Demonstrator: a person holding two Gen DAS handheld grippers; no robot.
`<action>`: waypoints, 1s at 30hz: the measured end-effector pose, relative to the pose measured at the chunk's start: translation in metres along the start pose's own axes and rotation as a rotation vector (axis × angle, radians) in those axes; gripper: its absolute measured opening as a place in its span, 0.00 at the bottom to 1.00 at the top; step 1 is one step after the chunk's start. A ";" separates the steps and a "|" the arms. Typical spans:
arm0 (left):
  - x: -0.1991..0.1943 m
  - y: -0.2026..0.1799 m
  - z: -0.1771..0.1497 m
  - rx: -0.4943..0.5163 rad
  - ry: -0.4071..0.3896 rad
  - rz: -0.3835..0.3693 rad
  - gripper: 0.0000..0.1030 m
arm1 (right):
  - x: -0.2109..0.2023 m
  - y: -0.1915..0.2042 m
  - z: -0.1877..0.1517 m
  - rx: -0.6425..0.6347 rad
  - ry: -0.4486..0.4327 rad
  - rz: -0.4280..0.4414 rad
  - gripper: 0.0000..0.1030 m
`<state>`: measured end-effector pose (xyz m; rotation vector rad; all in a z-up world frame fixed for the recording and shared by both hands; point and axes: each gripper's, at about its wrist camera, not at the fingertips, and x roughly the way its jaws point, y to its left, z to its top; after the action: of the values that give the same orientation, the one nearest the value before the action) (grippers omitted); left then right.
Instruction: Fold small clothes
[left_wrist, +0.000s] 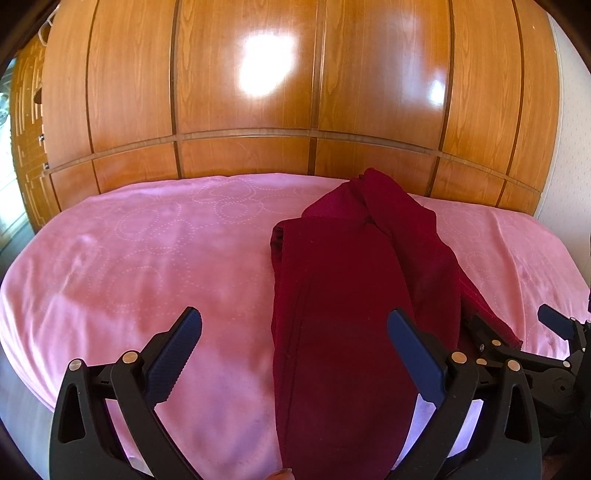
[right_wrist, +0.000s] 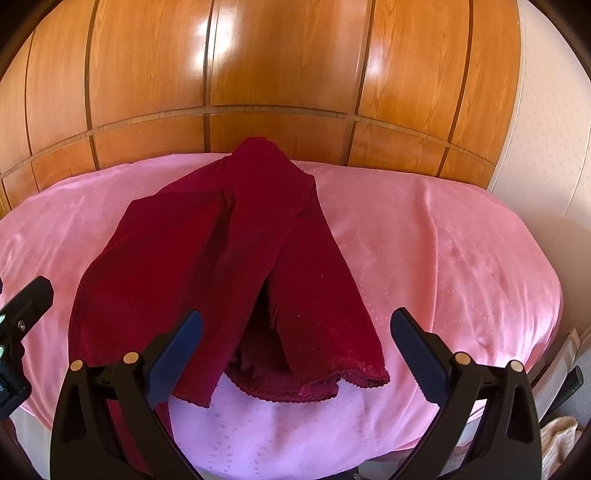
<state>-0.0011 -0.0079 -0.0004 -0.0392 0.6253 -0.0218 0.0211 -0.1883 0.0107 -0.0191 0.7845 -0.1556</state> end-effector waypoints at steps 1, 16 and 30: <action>0.000 0.000 0.000 0.001 0.000 0.000 0.97 | 0.000 0.001 0.001 -0.002 -0.001 -0.001 0.98; -0.003 -0.004 0.000 0.010 -0.005 -0.008 0.97 | 0.000 0.003 0.001 -0.004 -0.006 -0.006 0.98; 0.000 -0.007 0.003 0.033 0.015 -0.038 0.97 | 0.003 0.001 0.000 0.002 0.002 0.002 0.98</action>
<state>0.0005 -0.0151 0.0026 -0.0185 0.6389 -0.0695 0.0231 -0.1876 0.0083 -0.0159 0.7861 -0.1543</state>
